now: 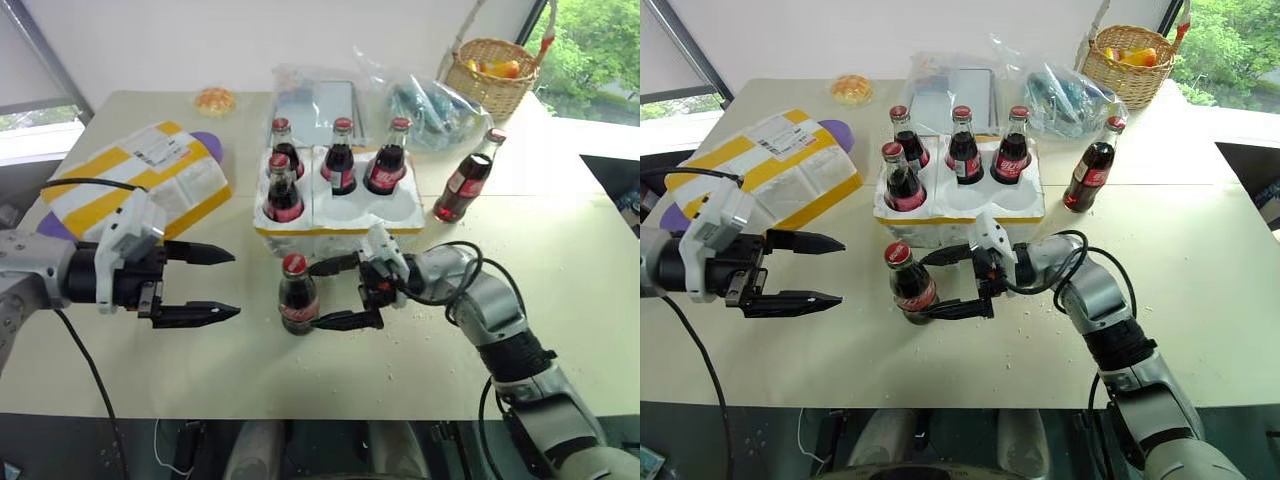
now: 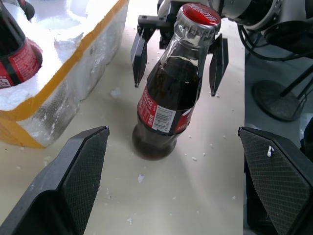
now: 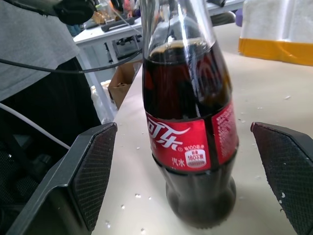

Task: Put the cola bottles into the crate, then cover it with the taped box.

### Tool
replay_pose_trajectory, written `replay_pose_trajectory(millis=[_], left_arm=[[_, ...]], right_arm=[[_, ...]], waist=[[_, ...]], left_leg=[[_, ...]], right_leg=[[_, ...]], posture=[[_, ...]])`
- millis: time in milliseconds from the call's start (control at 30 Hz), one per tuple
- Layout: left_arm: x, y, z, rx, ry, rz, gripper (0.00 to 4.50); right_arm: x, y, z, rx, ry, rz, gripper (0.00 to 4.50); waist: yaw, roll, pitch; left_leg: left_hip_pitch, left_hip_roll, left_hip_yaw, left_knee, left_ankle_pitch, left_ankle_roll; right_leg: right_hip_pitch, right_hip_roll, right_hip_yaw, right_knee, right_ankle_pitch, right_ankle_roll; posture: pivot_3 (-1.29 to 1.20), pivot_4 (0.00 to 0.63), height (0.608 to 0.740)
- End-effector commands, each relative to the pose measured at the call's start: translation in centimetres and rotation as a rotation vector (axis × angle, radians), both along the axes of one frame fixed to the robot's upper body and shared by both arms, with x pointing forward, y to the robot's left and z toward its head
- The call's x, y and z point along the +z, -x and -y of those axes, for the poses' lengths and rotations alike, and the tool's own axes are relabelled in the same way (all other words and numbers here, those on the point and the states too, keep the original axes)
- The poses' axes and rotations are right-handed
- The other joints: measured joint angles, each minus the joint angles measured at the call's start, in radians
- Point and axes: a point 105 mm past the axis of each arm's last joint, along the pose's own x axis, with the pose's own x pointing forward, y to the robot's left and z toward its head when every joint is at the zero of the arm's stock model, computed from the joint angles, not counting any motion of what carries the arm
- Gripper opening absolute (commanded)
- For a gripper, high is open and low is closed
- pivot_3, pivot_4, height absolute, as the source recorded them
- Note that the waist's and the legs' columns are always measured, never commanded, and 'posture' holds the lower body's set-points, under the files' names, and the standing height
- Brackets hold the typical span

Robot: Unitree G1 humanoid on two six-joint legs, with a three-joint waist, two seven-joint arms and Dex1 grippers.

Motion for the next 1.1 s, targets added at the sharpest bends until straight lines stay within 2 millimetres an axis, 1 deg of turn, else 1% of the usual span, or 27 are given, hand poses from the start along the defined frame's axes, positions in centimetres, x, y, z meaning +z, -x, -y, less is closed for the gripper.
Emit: replay_pose_trajectory(millis=[33,233,367,467,533,600,733,900,967,1033,1100], left_arm=[[0.3,0.1,0.0,-0.011,-0.018,0.027,4.42],[0.3,0.0,0.0,-0.006,-0.018,0.034,4.42],[0.2,-0.1,-0.1,-0.001,-0.022,0.038,4.42],[0.2,-0.2,-0.1,0.001,-0.025,0.042,4.50],[0.2,-0.2,-0.1,0.002,-0.025,0.044,4.50],[0.1,-0.3,-0.1,0.003,-0.025,0.044,4.50],[-0.3,-0.4,-0.2,0.004,-0.025,0.040,4.50],[-0.5,-0.7,-0.2,0.005,-0.022,0.044,4.50],[-0.5,-0.9,-0.2,0.009,-0.019,0.052,4.50],[-0.5,-1.2,-0.1,0.013,-0.015,0.061,4.50],[-0.6,-1.3,-0.1,0.016,-0.011,0.069,4.50]], right_arm=[[0.4,-0.3,-1.2,0.015,-0.009,0.053,4.50],[-0.5,-0.4,-2.3,0.025,-0.006,0.045,4.50],[-0.7,-0.5,-3.1,0.021,-0.020,0.031,4.50],[-0.6,-0.6,-3.2,0.014,-0.037,0.017,3.70],[-0.4,-0.4,-3.1,0.023,-0.051,0.006,2.81],[0.2,-0.2,-2.8,0.026,-0.070,-0.008,2.82],[2.0,-0.1,-2.1,0.018,-0.116,-0.011,2.82],[5.1,-0.8,-0.6,-0.030,-0.161,0.019,2.82],[7.3,-1.4,0.2,-0.055,-0.198,0.033,2.82],[9.9,-2.2,1.0,-0.082,-0.252,0.042,2.82],[12.0,-3.2,1.5,-0.116,-0.298,0.057,2.82]], waist=[[0.000,0.000,0.000],[-0.001,0.000,0.000],[-0.002,0.000,0.000],[-0.002,0.000,0.000],[-0.002,0.000,0.000],[-0.002,0.000,0.000],[-0.001,0.000,0.000],[0.000,0.000,0.000],[-0.001,0.001,0.000],[-0.002,0.001,0.001],[-0.002,0.001,0.001]], left_leg=[[0.000,0.000,0.000,0.000,0.000,0.000],[0.001,0.000,0.000,-0.003,0.003,-0.004],[0.001,0.001,0.000,-0.003,0.003,-0.005],[0.001,0.001,0.000,-0.003,0.003,-0.005],[0.001,0.001,0.000,-0.003,0.003,-0.005],[0.001,0.001,0.000,-0.004,0.003,-0.005],[0.001,0.001,0.000,-0.004,0.003,-0.005],[0.000,0.001,0.000,-0.004,0.003,-0.005],[0.000,0.001,0.000,-0.004,0.003,-0.005],[0.000,0.001,0.000,-0.004,0.003,-0.005],[0.000,0.001,0.000,-0.005,0.003,-0.005]], right_leg=[[0.000,0.000,0.000,0.000,0.000,0.000],[-0.001,0.001,0.000,0.000,0.001,-0.001],[-0.001,0.001,0.000,0.000,0.001,-0.001],[-0.001,0.001,0.000,0.000,0.001,-0.001],[-0.001,0.001,0.000,0.000,0.001,-0.001],[-0.001,0.001,0.000,0.000,0.001,-0.001],[-0.002,0.001,0.000,0.000,0.001,-0.001],[-0.002,0.001,0.000,0.000,0.001,-0.001],[-0.002,0.001,0.000,0.000,0.001,-0.002],[-0.002,0.001,0.000,0.000,0.001,-0.002],[-0.003,0.002,0.001,0.000,0.001,-0.002]], posture=[[0.00,0.150,0.737],[0.00,0.150,0.737],[0.00,0.150,0.737],[0.00,0.150,0.737],[0.00,0.150,0.737],[0.00,0.150,0.737],[0.00,0.150,0.737],[0.00,0.150,0.737],[0.00,0.150,0.737],[0.00,0.150,0.737],[0.00,0.150,0.737]])
